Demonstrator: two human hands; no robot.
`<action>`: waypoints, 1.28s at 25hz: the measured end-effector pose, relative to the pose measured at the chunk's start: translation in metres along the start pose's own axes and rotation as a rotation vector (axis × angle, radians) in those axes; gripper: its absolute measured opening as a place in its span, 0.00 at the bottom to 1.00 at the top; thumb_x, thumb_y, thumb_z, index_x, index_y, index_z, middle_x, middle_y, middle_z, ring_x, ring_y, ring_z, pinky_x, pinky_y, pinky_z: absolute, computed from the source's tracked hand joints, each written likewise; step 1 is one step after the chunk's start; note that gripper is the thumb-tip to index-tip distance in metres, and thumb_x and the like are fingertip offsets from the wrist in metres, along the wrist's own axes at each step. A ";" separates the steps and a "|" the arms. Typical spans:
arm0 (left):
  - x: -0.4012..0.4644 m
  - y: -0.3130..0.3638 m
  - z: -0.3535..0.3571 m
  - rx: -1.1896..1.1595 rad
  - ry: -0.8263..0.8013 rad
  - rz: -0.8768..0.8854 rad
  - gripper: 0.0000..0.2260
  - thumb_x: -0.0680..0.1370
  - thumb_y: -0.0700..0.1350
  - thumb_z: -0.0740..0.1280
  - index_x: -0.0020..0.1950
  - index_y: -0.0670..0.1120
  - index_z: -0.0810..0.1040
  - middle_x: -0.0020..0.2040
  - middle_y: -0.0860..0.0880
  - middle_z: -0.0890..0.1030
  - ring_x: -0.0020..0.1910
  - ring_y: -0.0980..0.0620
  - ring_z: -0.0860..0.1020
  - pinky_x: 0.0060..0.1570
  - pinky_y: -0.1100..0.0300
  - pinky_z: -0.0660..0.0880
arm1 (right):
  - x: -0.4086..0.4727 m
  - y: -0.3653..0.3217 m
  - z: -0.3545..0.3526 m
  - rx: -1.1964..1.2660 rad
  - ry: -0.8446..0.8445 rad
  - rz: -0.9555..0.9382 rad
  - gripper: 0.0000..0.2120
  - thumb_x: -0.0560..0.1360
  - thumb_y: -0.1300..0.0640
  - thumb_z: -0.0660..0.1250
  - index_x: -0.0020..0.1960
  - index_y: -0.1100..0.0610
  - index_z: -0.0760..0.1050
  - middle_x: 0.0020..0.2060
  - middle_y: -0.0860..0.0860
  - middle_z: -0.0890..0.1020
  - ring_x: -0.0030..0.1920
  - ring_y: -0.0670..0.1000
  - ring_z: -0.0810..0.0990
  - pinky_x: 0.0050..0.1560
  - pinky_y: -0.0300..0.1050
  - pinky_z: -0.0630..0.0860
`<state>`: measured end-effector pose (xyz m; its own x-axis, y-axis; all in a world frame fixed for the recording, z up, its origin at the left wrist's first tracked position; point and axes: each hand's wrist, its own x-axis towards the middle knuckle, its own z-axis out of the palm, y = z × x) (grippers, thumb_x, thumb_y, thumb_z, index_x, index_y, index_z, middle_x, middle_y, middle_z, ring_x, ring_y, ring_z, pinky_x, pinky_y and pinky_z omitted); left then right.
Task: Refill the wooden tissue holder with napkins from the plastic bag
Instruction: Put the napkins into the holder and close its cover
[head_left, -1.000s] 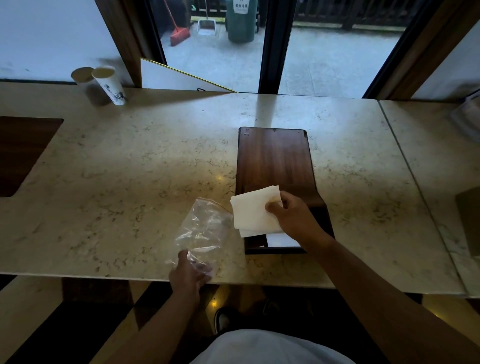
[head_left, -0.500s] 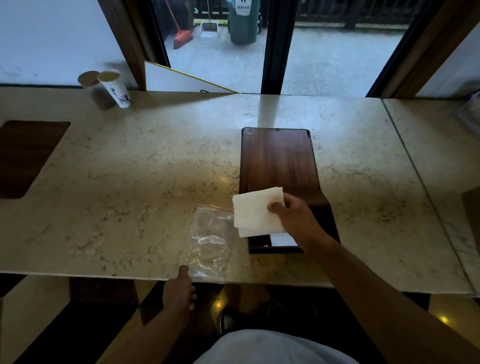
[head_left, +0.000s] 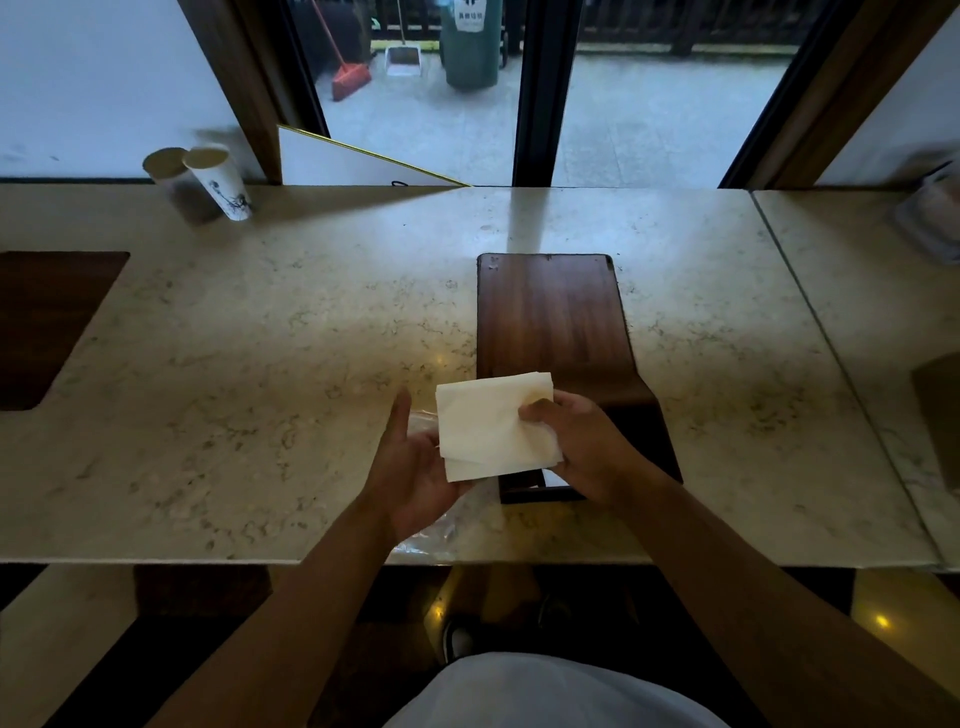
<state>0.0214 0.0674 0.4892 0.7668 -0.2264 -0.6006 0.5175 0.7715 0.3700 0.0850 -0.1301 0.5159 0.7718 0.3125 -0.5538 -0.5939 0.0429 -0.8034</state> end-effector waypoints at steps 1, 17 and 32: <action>0.001 0.001 0.003 0.055 -0.020 0.012 0.36 0.73 0.65 0.69 0.70 0.39 0.77 0.67 0.35 0.79 0.66 0.35 0.77 0.68 0.39 0.72 | 0.000 0.002 -0.002 -0.007 0.022 0.003 0.07 0.78 0.58 0.67 0.55 0.49 0.79 0.56 0.52 0.81 0.57 0.57 0.78 0.49 0.51 0.83; 0.064 -0.045 0.042 0.607 0.272 -0.001 0.12 0.76 0.40 0.71 0.58 0.40 0.79 0.51 0.41 0.87 0.48 0.41 0.87 0.41 0.51 0.83 | 0.003 0.036 -0.105 -0.143 0.228 0.104 0.18 0.77 0.59 0.69 0.67 0.59 0.76 0.57 0.52 0.80 0.56 0.56 0.80 0.58 0.59 0.81; 0.108 -0.082 0.069 0.612 0.605 -0.019 0.16 0.78 0.44 0.67 0.63 0.38 0.77 0.55 0.39 0.83 0.45 0.43 0.82 0.36 0.55 0.78 | 0.048 0.027 -0.141 -0.261 0.146 0.192 0.10 0.79 0.56 0.64 0.58 0.58 0.79 0.54 0.53 0.81 0.54 0.57 0.80 0.56 0.57 0.81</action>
<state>0.0883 -0.0613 0.4427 0.5119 0.2536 -0.8208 0.7754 0.2748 0.5685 0.1387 -0.2479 0.4366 0.6874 0.1515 -0.7103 -0.6676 -0.2534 -0.7001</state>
